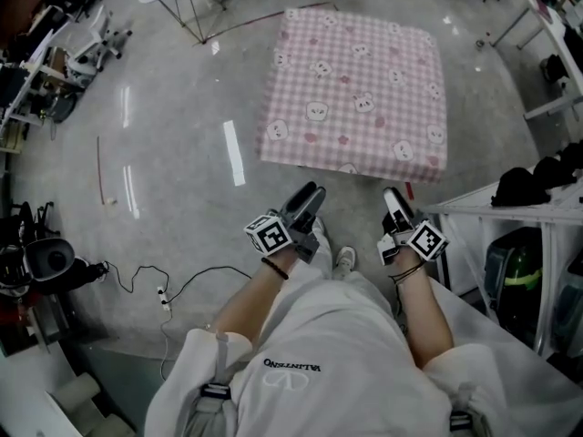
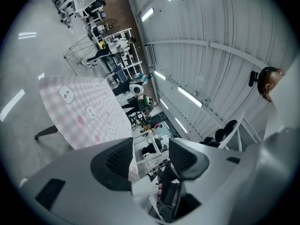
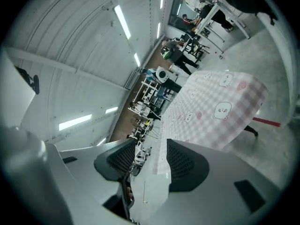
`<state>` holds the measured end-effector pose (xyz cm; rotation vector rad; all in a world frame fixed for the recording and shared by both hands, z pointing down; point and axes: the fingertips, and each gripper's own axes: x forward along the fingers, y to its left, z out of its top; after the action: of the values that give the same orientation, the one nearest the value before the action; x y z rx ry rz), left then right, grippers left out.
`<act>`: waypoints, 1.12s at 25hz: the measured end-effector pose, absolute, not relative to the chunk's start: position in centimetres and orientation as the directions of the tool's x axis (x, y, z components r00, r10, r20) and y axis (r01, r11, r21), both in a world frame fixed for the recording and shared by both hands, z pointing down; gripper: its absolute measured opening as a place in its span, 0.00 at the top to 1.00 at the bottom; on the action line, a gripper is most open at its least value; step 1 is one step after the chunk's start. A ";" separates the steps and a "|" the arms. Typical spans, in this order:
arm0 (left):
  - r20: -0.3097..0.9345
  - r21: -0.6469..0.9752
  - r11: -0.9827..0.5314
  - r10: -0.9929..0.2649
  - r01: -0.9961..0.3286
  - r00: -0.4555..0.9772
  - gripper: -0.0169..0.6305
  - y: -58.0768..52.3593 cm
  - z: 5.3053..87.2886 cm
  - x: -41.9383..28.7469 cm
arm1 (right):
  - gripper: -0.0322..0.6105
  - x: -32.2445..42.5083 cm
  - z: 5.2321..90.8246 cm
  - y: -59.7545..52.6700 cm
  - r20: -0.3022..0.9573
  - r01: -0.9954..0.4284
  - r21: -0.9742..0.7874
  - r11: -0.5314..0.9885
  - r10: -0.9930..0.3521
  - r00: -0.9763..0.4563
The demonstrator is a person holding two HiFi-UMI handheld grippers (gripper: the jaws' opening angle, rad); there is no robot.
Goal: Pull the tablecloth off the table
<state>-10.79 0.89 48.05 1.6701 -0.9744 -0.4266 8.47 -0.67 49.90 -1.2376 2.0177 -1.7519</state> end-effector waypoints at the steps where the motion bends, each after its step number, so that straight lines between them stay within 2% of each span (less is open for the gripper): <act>1: 0.200 0.926 -0.055 -0.769 -0.375 0.607 0.62 0.8 48.4 -10.8 | 0.61 8.4 50.4 -0.8 0.377 -0.457 -0.886 -0.074 -0.690 -0.618; 5: 0.205 0.944 -0.018 -0.749 -0.329 0.630 0.62 0.0 50.3 -11.1 | 0.61 7.4 52.1 -1.3 0.436 -0.468 -0.870 -0.156 -0.688 -0.580; 9: 0.200 0.960 0.016 -0.735 -0.278 0.648 0.63 -0.9 52.8 -11.2 | 0.61 6.2 53.3 -2.4 0.407 -0.459 -0.879 -0.129 -0.706 -0.580; 14: 0.218 0.970 0.085 -0.725 -0.230 0.653 0.63 -1.1 55.8 -11.4 | 0.61 5.8 55.2 -2.1 0.431 -0.437 -0.879 -0.191 -0.713 -0.554; 18: 0.221 0.970 0.093 -0.715 -0.222 0.663 0.63 -1.2 57.2 -11.2 | 0.61 6.5 57.7 -1.3 0.491 -0.447 -0.854 -0.266 -0.696 -0.523; 28: 0.288 0.957 0.188 -0.715 -0.222 0.637 0.64 0.2 62.3 -9.6 | 0.61 8.1 62.4 -0.9 0.543 -0.407 -0.835 -0.369 -0.666 -0.511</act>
<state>-9.64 0.17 62.33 1.3753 -0.8665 -0.4167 8.13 -0.87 62.39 -1.4363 1.6388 -1.9856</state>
